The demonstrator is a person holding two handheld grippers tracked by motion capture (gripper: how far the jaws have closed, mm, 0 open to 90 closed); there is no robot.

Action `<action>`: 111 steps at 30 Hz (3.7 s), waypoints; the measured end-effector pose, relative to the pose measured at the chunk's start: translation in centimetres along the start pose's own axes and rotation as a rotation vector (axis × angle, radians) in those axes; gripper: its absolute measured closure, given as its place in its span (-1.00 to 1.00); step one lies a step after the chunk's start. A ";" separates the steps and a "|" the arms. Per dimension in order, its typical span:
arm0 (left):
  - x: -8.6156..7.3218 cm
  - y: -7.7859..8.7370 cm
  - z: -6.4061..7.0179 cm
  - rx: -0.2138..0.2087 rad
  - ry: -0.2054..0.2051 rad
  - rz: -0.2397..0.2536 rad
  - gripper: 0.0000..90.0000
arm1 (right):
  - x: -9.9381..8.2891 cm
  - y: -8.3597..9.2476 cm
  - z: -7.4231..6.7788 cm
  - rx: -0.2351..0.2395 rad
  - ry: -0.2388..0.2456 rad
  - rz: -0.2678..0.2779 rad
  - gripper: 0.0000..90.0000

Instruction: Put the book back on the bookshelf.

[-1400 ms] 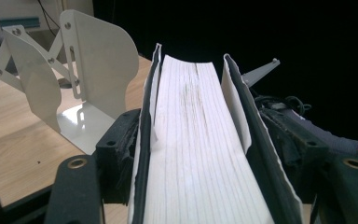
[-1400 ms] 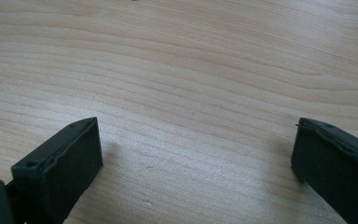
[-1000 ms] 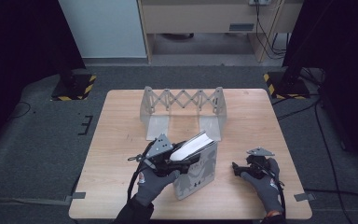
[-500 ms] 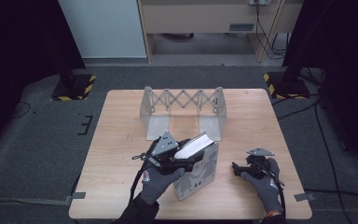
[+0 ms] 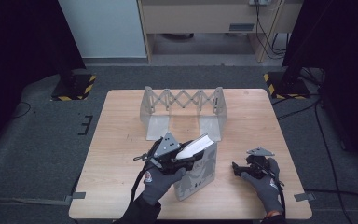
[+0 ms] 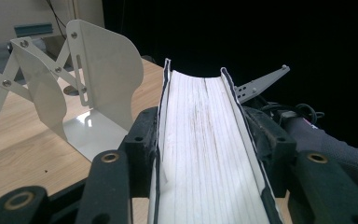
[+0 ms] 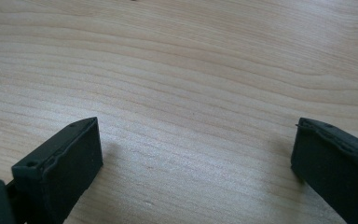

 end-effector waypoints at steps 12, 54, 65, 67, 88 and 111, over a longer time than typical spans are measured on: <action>-0.2 -0.1 0.6 -0.029 -0.017 -0.038 0.04 | 0.0 0.0 0.0 -0.001 0.001 0.001 -0.95; 0.7 2.7 -1.4 0.095 0.006 -0.008 0.16 | 0.0 0.0 0.0 0.001 0.002 -0.003 -0.95; 2.6 5.7 -5.8 0.204 0.041 0.013 0.16 | 0.0 0.0 0.0 0.001 0.004 -0.004 -0.95; 2.9 6.1 -6.7 0.225 0.049 0.016 0.16 | 0.0 0.0 0.0 0.001 0.004 -0.003 -0.95; 5.1 6.6 -17.1 0.439 0.128 0.029 0.16 | 0.0 0.0 0.0 0.002 0.003 -0.004 -0.95; 3.5 1.5 -23.8 0.583 0.173 0.009 0.16 | 0.0 0.0 0.0 0.001 0.002 -0.002 -0.95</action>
Point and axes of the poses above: each handheld gripper's, and its own axes: y roughly backward along the jaws, x roughly out of its top, z roughly to its right, the point moved 9 cm from there along -y, roughly forward along the jaws, and after that the axes turned 4 degrees about -y, right-handed, at the moved point
